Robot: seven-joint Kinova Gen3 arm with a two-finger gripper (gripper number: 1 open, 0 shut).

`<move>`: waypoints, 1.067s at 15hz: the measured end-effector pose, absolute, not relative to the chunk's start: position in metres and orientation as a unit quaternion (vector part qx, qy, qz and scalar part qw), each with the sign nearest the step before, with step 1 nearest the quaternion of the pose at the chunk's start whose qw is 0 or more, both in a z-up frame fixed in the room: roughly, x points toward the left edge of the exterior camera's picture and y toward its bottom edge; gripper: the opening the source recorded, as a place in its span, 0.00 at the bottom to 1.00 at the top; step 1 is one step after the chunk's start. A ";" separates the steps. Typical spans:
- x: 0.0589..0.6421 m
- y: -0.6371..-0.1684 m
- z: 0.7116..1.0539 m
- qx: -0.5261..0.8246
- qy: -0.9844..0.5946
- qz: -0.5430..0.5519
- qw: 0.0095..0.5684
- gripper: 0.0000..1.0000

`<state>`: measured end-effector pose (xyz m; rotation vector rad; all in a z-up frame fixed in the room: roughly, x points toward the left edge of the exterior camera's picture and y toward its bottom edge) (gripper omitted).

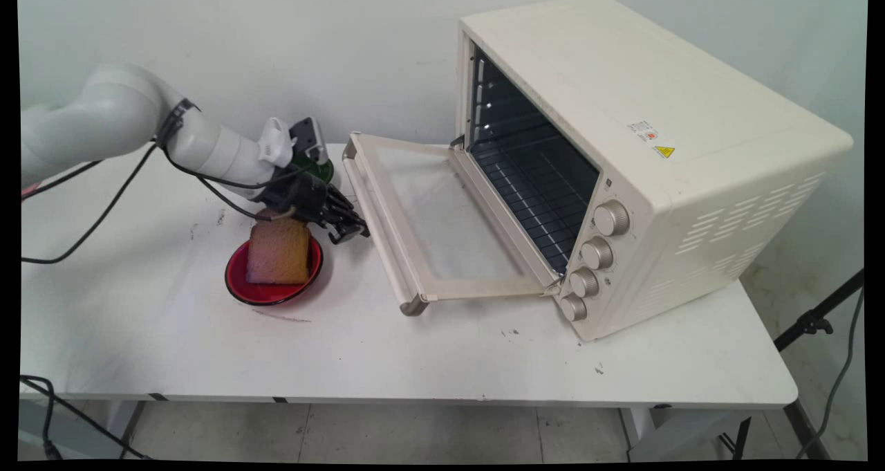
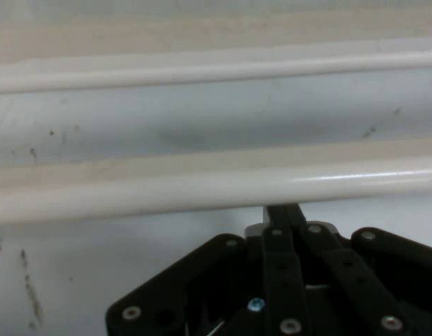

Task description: Close the oven

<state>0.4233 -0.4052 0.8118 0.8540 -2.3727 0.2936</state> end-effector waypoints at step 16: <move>0.414 -0.418 0.863 0.354 -0.866 0.110 0.336 0.00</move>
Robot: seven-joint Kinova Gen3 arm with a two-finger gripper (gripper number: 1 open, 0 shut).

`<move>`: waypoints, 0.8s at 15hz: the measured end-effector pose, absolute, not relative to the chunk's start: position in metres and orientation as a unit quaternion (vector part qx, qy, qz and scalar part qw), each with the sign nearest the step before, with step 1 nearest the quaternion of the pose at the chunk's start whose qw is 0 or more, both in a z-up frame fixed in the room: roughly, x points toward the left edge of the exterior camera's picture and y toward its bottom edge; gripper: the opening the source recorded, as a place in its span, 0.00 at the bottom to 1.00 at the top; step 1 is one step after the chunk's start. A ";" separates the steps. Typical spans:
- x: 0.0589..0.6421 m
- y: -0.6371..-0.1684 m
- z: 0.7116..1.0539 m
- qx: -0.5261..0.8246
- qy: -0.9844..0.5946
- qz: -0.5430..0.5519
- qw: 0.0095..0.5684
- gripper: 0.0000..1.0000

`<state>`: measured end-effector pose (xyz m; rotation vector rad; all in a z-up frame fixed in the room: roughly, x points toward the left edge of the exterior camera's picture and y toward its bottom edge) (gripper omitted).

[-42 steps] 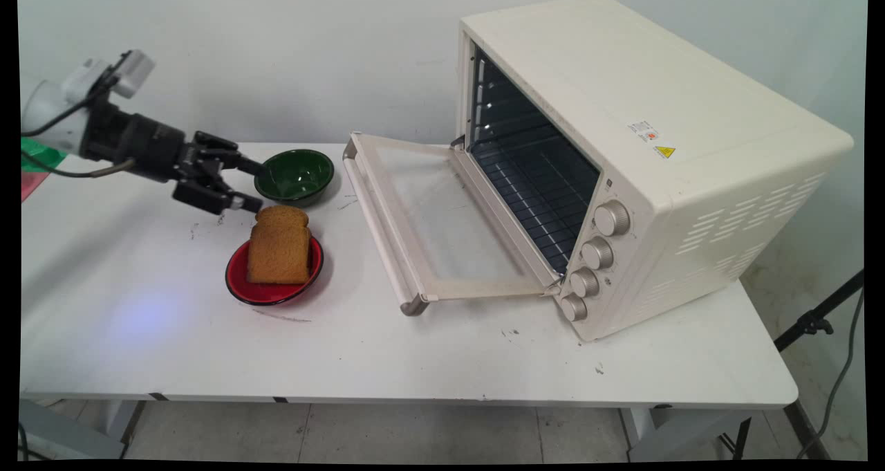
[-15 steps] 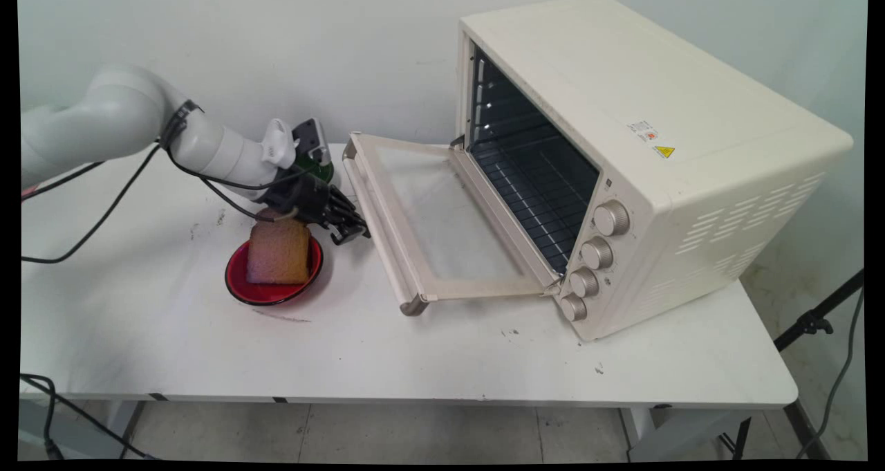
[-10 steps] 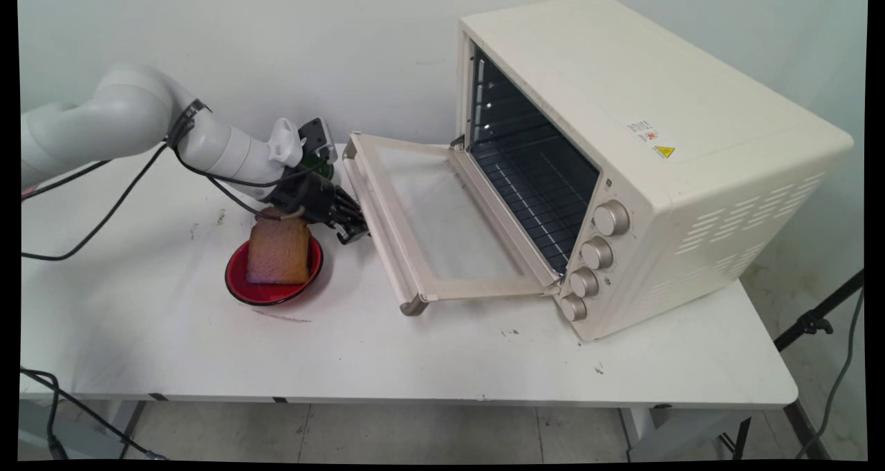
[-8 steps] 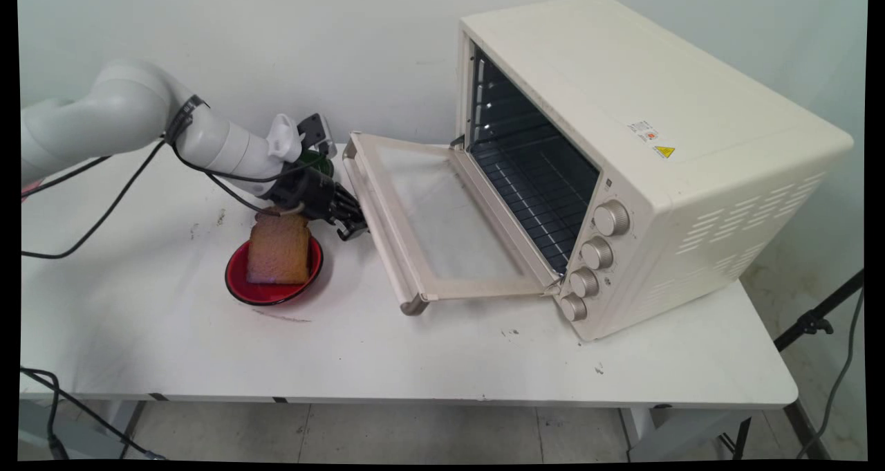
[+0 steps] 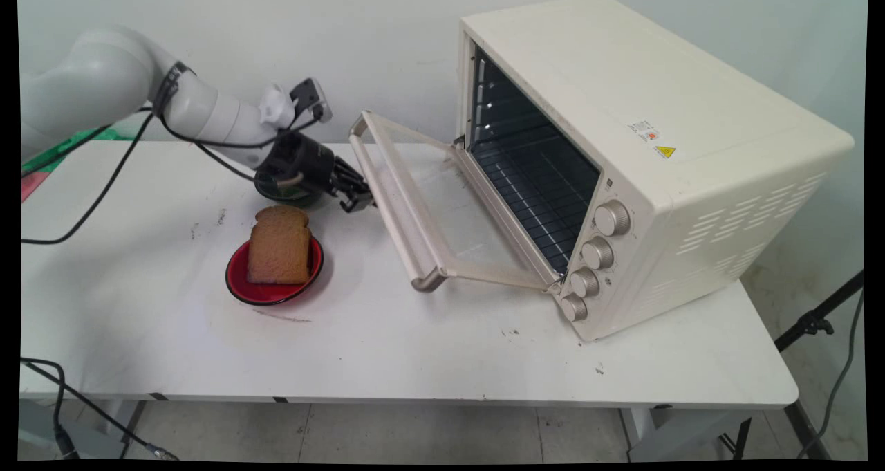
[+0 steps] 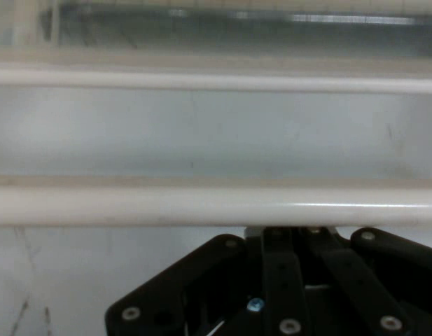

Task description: Close the oven

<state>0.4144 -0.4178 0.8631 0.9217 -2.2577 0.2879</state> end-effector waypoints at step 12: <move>0.392 -0.448 0.930 0.344 -0.838 0.125 0.405 0.00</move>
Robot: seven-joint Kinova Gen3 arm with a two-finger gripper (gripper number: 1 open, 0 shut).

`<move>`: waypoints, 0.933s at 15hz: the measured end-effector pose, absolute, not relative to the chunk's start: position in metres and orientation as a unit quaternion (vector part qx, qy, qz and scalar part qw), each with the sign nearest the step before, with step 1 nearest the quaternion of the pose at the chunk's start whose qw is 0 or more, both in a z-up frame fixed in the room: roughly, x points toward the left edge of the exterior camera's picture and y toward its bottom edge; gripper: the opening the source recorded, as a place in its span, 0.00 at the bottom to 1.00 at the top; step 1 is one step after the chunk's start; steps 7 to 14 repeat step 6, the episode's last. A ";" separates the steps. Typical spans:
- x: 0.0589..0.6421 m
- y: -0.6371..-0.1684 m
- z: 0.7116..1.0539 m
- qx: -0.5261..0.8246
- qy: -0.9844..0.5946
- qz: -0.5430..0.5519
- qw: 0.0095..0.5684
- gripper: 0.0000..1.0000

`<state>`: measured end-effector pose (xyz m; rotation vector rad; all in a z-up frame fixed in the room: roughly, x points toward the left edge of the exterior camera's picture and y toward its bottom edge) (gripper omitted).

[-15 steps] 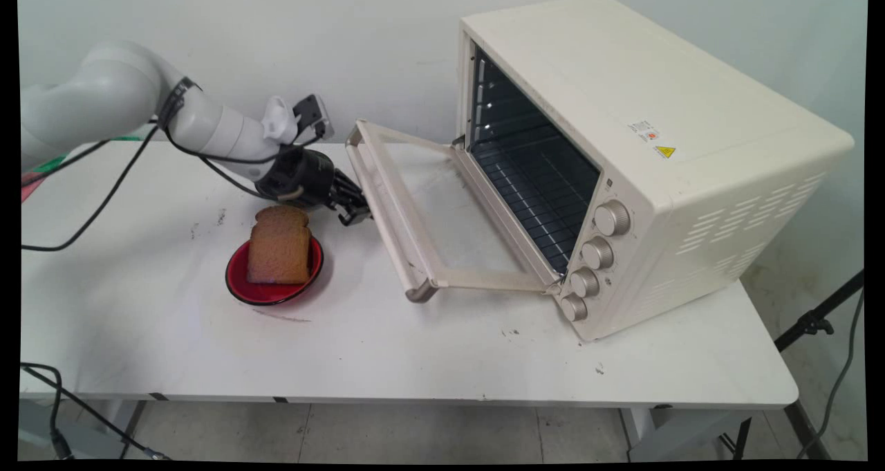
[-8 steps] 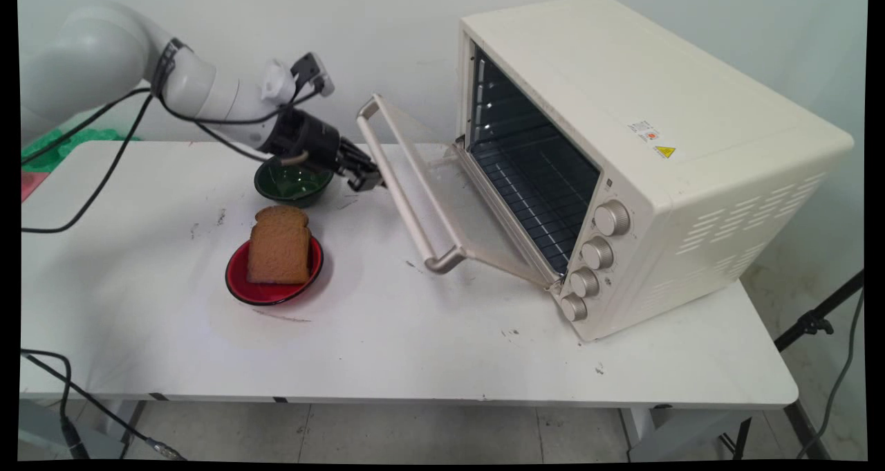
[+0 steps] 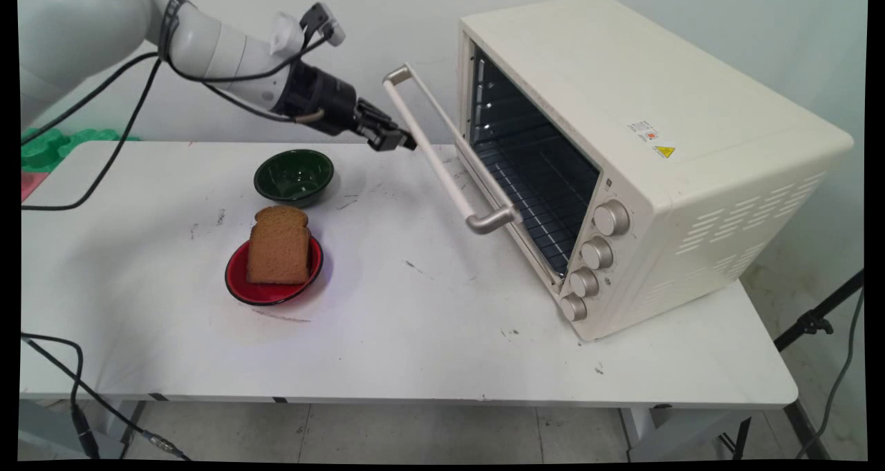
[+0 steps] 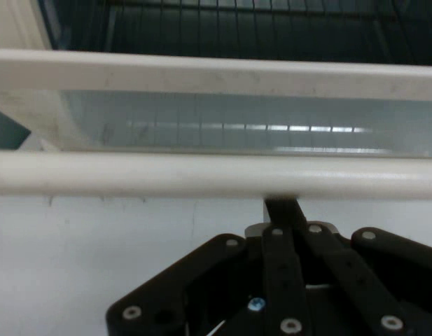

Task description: Close the oven

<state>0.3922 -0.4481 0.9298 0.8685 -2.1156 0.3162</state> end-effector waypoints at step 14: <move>0.389 -0.453 0.948 0.330 -0.834 0.131 0.422 0.00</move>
